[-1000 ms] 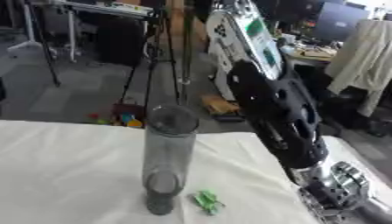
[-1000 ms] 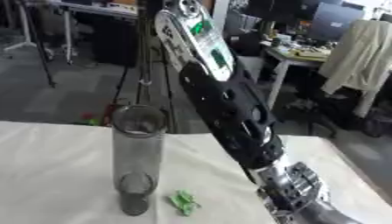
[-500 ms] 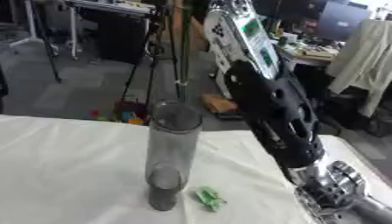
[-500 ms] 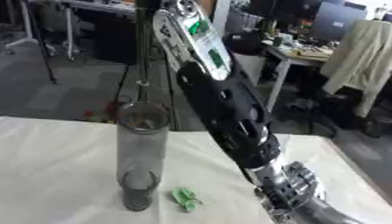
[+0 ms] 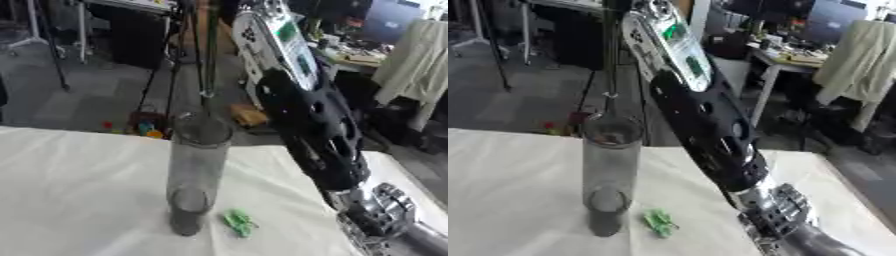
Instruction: Arrange flowers into the vase.
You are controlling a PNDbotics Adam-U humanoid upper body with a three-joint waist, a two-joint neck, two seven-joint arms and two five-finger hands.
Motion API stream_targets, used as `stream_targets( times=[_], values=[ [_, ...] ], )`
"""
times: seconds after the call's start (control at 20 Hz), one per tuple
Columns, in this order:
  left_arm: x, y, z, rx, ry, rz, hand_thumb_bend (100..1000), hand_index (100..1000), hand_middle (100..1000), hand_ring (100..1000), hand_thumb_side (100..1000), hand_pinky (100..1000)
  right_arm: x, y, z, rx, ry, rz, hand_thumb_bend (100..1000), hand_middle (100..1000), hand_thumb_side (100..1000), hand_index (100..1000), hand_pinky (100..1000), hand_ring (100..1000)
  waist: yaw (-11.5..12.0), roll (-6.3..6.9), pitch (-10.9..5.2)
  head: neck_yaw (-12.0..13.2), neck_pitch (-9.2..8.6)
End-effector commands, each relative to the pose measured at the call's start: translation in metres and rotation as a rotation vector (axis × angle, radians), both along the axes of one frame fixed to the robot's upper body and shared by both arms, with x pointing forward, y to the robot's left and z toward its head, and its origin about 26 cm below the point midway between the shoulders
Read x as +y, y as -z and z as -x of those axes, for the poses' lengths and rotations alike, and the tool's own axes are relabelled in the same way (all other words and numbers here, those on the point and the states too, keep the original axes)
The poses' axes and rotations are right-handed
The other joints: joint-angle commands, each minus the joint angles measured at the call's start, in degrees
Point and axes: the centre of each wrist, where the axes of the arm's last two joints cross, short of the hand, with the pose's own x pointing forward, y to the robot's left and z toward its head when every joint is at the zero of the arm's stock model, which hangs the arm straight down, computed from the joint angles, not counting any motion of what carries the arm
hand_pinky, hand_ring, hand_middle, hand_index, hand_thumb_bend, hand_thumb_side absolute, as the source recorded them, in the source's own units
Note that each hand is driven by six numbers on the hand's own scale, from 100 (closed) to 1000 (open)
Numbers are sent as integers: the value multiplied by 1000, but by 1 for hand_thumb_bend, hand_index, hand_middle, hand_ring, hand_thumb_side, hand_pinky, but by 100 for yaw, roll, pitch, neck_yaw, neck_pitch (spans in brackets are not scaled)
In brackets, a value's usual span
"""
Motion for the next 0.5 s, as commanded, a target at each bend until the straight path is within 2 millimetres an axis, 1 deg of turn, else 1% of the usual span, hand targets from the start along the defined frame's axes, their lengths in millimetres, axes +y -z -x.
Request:
stream_targets(
  times=[0.05, 0.5],
  values=[
    [-2, -8, 4, -27, 11, 7, 345, 894, 758, 829, 906, 712, -3, -9, 9, -37, 7, -10, 100, 100, 255, 143, 100, 100, -11, 49, -77, -33, 26],
    [-4, -8, 4, -29, 17, 10, 344, 894, 758, 829, 908, 712, -1, -4, 7, -1, -6, -24, 100, 100, 269, 145, 100, 100, -22, 54, -39, -30, 50]
  ],
)
